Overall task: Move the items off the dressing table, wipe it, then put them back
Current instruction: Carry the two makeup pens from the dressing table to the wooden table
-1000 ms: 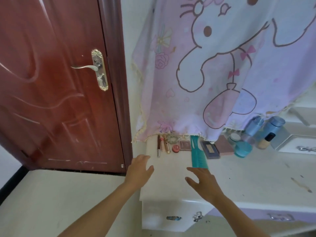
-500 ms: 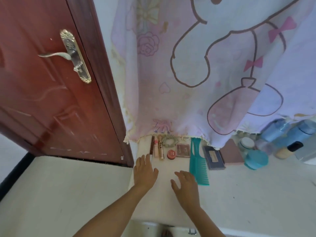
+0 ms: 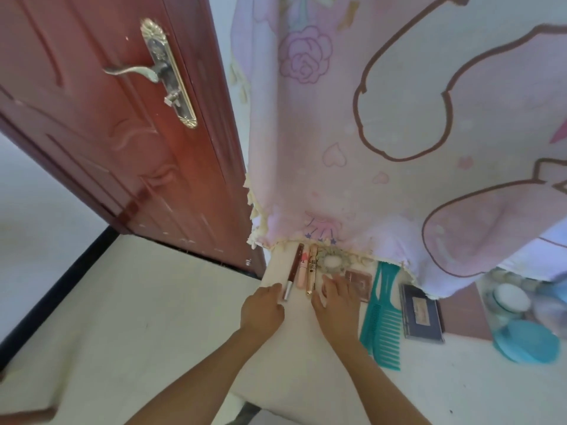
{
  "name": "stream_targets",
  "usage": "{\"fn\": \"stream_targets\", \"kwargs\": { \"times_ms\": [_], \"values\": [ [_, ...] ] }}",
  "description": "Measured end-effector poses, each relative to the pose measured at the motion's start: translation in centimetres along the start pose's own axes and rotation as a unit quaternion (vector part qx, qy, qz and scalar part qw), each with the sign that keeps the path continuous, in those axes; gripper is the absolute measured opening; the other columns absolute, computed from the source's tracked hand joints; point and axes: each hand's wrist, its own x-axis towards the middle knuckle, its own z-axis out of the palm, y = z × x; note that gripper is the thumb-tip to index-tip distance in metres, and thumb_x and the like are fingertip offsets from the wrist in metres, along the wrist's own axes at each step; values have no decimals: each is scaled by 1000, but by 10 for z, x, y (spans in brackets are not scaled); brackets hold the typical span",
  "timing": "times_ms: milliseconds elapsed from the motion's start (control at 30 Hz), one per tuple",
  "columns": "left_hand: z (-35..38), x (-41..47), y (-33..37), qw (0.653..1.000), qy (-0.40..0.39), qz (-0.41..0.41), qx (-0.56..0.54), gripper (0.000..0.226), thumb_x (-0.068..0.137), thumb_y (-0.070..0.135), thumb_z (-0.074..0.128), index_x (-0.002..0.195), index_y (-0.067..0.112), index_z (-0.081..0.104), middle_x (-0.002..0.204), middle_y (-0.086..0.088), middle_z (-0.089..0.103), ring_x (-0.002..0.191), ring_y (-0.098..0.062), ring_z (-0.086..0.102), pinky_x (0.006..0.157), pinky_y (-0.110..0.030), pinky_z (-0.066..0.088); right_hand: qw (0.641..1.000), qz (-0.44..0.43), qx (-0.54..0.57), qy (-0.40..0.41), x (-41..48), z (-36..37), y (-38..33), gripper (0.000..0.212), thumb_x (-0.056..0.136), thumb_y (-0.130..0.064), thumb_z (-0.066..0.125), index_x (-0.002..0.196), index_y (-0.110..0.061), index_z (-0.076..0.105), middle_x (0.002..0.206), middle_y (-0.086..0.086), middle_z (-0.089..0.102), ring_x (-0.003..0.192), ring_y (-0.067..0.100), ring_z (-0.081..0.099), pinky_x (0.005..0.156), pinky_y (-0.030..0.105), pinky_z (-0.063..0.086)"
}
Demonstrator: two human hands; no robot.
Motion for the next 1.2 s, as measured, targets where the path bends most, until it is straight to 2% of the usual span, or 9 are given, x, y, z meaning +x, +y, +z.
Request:
{"fn": "stream_targets", "kwargs": {
  "times_ms": [100, 167, 300, 600, 767, 867, 967, 1100, 1200],
  "values": [
    [-8, 11, -5, 1000, 1, 11, 13, 33, 87, 10, 38, 117, 15, 52, 107, -10, 61, 96, -25, 58, 74, -27, 44, 997, 17, -48, -54, 27, 1, -4, 44, 91, -32, 47, 130, -11, 45, 136, 12, 45, 129, 28, 35, 106, 40, 26],
    [-10, 17, -7, 1000, -4, 15, 16, 34, 88, 11, 38, 118, 17, 54, 108, -9, 63, 98, -25, 58, 74, -26, 44, 991, 25, -101, -85, 44, 4, -5, 48, 91, -40, 43, 130, -11, 41, 136, 10, 44, 129, 25, 35, 105, 39, 29],
    [-15, 28, -10, 1000, -8, 10, 1, 32, 90, 15, 38, 113, 20, 59, 107, -6, 66, 98, -24, 59, 75, -26, 43, 972, 43, -183, -142, 63, 7, -12, 50, 89, -45, 45, 123, -8, 47, 131, 12, 48, 125, 28, 39, 100, 42, 34],
    [-16, 39, -9, 999, -32, -26, -29, 28, 90, 19, 42, 113, 16, 58, 109, -5, 65, 103, -22, 57, 76, -24, 41, 965, 73, -208, -142, 73, 15, -15, 48, 87, -45, 48, 117, -8, 52, 126, 13, 50, 120, 29, 40, 95, 41, 35],
    [-19, 41, 7, 997, -24, -43, -64, 34, 92, 28, 40, 124, 19, 49, 112, -4, 64, 103, -24, 57, 80, -29, 43, 973, 114, -154, -133, 78, 10, -16, 37, 80, -39, 54, 102, -9, 58, 110, 10, 60, 110, 28, 46, 89, 40, 33],
    [-16, 43, 23, 996, -2, -43, -84, 33, 91, 31, 43, 117, 12, 47, 108, -8, 60, 103, -26, 55, 79, -36, 47, 982, 134, -82, -107, 80, 5, -16, 37, 80, -39, 54, 103, -11, 56, 105, 10, 62, 107, 28, 49, 88, 39, 32],
    [-10, 50, 35, 996, 17, -42, -78, 46, 88, 39, 49, 123, 10, 40, 116, -10, 51, 113, -26, 45, 82, -37, 43, 990, 131, -8, -54, 79, -6, -16, 32, 79, -32, 58, 103, -11, 57, 97, 10, 64, 102, 29, 51, 87, 37, 32],
    [1, 58, 48, 998, 21, -50, -37, 61, 85, 48, 53, 129, 12, 32, 124, -9, 44, 118, -26, 39, 86, -35, 42, 993, 113, 31, -17, 73, -24, -11, 23, 78, -25, 59, 94, -8, 59, 84, 9, 60, 93, 30, 49, 82, 36, 33],
    [7, 60, 54, 997, 35, -63, -8, 54, 85, 42, 53, 125, 11, 33, 121, -9, 44, 115, -26, 41, 82, -35, 43, 994, 86, 63, 1, 67, -38, -5, 18, 76, -20, 63, 88, -7, 60, 65, -7, 43, 85, 29, 50, 79, 39, 39]
  ]
}}
